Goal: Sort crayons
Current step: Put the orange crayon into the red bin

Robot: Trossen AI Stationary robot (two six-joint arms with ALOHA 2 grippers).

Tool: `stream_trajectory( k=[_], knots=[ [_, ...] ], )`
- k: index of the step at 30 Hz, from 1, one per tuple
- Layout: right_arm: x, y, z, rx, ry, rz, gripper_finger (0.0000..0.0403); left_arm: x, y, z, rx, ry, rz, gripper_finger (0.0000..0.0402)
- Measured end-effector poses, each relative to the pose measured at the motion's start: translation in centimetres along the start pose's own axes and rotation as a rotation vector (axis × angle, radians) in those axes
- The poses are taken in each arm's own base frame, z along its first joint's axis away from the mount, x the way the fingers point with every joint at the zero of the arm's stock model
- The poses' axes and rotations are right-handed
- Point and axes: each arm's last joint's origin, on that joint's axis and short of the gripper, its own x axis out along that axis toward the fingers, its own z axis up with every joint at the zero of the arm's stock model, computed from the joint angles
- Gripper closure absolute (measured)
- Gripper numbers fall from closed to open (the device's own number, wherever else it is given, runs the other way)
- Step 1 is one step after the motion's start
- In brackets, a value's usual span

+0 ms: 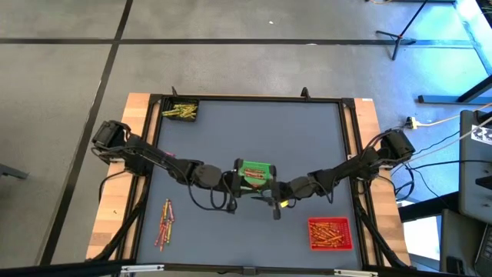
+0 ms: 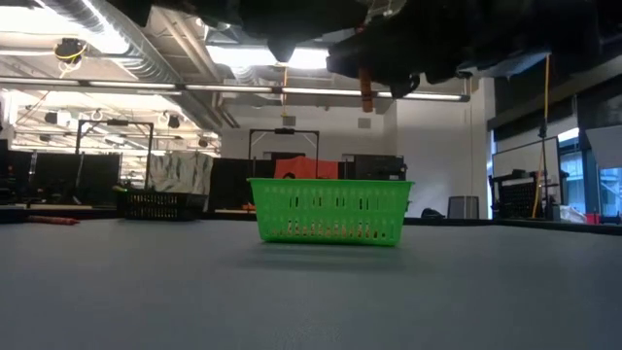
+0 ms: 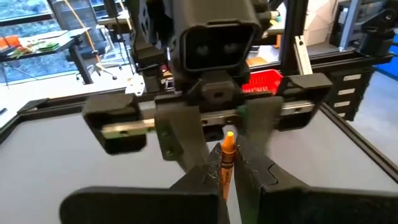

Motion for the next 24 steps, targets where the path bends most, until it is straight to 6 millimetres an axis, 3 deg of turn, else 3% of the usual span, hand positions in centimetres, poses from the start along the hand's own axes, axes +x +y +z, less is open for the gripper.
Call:
stream_trajectory(
  k=[2,4,9,14,18,24],
  knots=[
    [0.0,0.0,0.1,-0.022,-0.006,-0.007,0.0357,0.0,0.0,0.0,0.001,0.004,-0.003,0.0395],
    [0.0,0.0,0.1,-0.040,-0.007,-0.004,0.0387,0.0,-0.1,0.0,-0.004,0.003,-0.008,0.0394],
    [0.0,0.0,0.0,-0.043,0.007,-0.003,0.0368,0.0,0.1,-0.1,-0.065,0.014,-0.005,0.0369],
    [-0.3,0.0,-0.2,-0.051,0.054,0.012,0.0391,-0.9,-0.3,0.5,-0.085,0.040,-0.021,0.0310],
    [-0.8,0.0,0.5,-0.027,0.110,0.014,0.0382,-2.2,-1.6,0.7,-0.055,0.108,-0.014,0.0289],
    [-2.2,0.8,2.5,-0.054,0.195,0.034,0.0391,-3.8,-4.4,-0.4,0.013,0.154,0.104,0.0290]
  ],
)
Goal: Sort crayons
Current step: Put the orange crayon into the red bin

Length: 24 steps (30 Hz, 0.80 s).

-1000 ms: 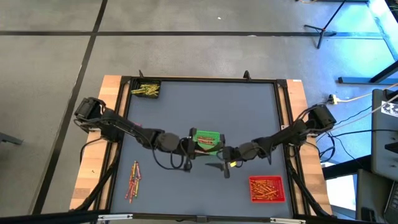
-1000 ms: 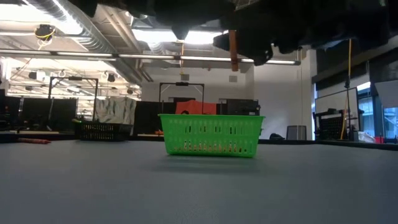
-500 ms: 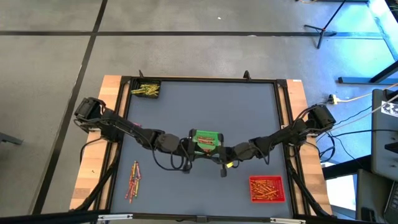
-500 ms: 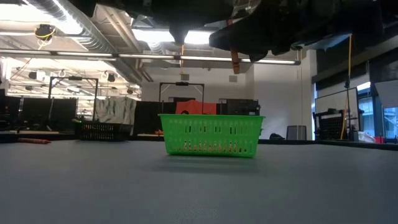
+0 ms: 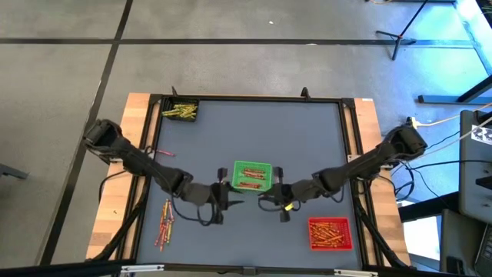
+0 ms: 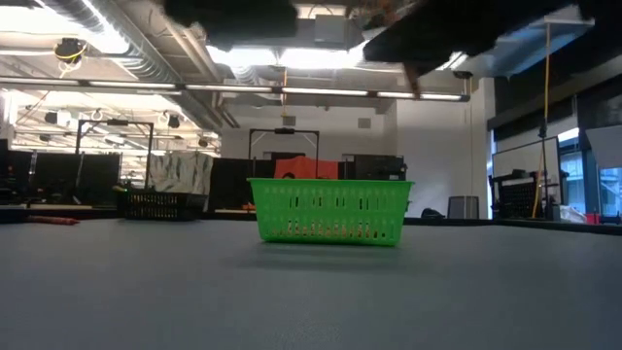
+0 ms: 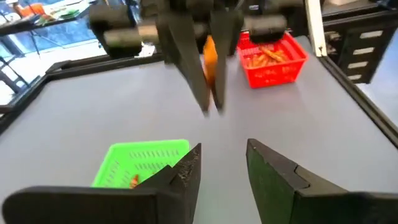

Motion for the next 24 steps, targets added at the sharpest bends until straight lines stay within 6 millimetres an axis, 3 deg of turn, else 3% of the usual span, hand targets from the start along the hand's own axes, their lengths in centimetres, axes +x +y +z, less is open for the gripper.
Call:
stream_trajectory(
  k=[5,11,17,24],
  knots=[
    [-1.7,1.1,1.7,0.044,0.166,0.017,0.0380,-1.3,-1.3,-3.0,-0.045,-0.084,0.005,0.0291],
    [-4.0,2.6,3.0,0.119,0.404,0.021,0.0392,-3.5,-1.2,-6.2,-0.147,-0.258,-0.018,0.0291],
    [-6.3,4.6,2.0,0.250,0.617,0.028,0.0378,-4.1,-1.1,-6.6,-0.178,-0.311,-0.036,0.0291],
    [-8.6,7.3,0.0,0.405,0.806,0.028,0.0391,-4.1,-1.0,-6.6,-0.179,-0.310,-0.032,0.0291]
  ],
)
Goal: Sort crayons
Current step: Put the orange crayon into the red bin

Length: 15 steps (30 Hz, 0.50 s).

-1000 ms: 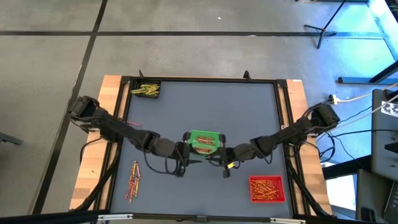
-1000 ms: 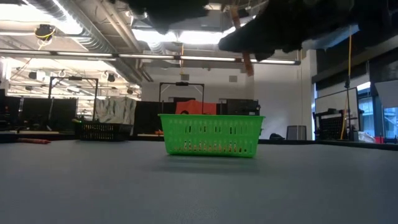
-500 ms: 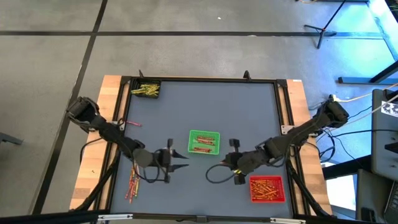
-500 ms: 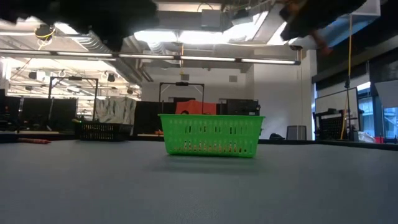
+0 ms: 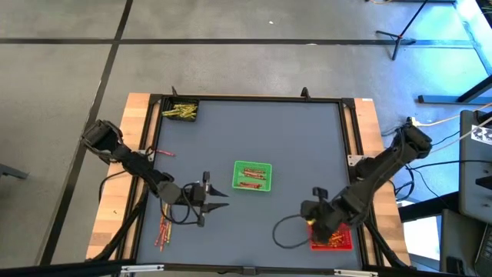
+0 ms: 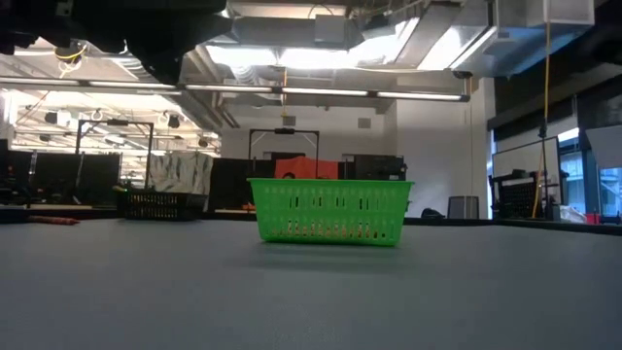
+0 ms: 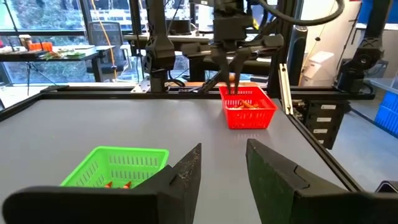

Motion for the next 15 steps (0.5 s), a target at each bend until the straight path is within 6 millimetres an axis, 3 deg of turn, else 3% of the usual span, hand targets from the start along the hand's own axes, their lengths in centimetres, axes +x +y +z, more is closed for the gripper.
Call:
stream_trajectory(
  k=[9,15],
  knots=[
    [0.1,3.0,-4.5,0.081,0.153,0.043,0.0367,0.0,0.0,0.0,0.008,0.001,0.005,0.0291],
    [1.1,3.6,-5.6,0.126,0.148,-0.024,0.0365,0.0,0.0,0.0,0.008,0.001,0.005,0.0291]
  ],
)
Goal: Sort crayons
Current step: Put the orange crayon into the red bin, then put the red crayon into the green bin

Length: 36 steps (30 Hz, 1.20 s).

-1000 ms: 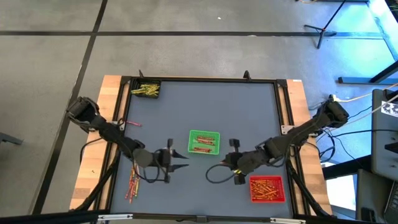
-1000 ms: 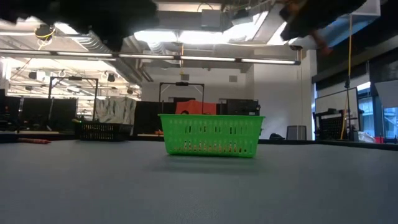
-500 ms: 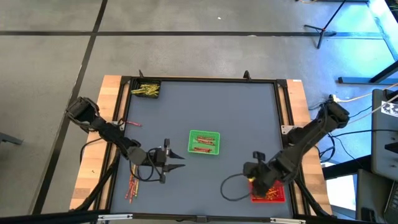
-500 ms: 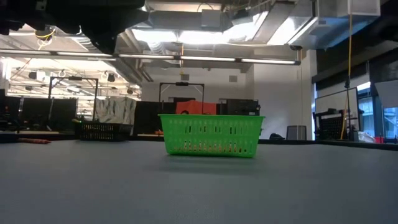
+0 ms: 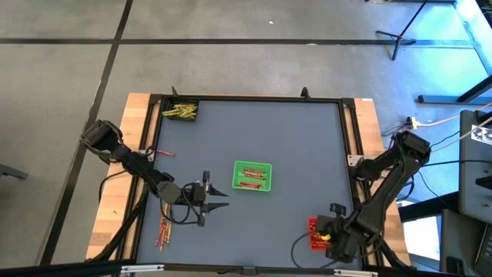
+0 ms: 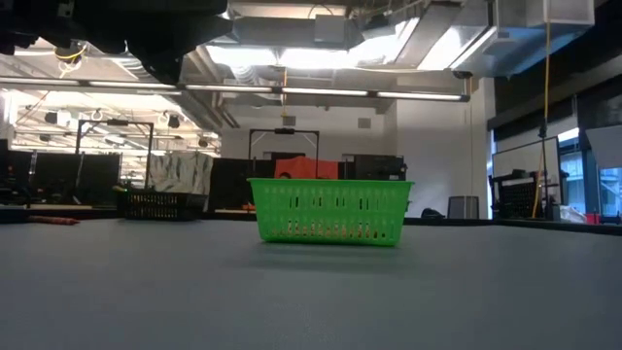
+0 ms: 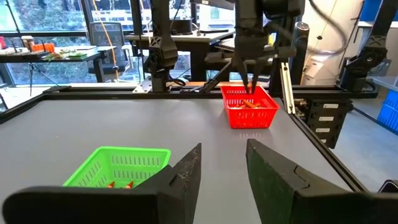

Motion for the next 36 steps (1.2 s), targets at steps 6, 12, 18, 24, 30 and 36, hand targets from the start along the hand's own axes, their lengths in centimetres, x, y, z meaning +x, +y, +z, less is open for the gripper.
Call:
stream_trajectory(
  k=[6,12,18,24,30,36],
  knots=[
    [0.7,-0.3,0.2,0.159,0.051,-0.046,0.0342,0.0,0.0,0.0,0.000,0.000,0.000,0.0291],
    [0.5,-0.9,0.5,0.174,0.038,-0.090,0.0274,0.0,0.0,0.0,0.000,0.000,0.000,0.0291],
    [0.5,-1.4,1.8,0.076,-0.041,-0.112,0.0242,0.0,0.0,0.0,0.000,0.000,0.001,0.0291],
    [-0.3,-1.3,3.2,-0.164,-0.357,-0.202,0.0245,0.0,0.1,0.0,0.000,0.000,0.004,0.0291],
    [0.4,-2.2,5.0,-0.310,-0.616,-0.378,0.0253,0.5,0.9,0.0,-0.016,0.006,0.042,0.0291],
    [4.1,-4.6,6.2,-0.336,-0.675,-0.366,0.0254,0.9,2.6,0.5,-0.022,0.077,0.078,0.0291]
  ],
)
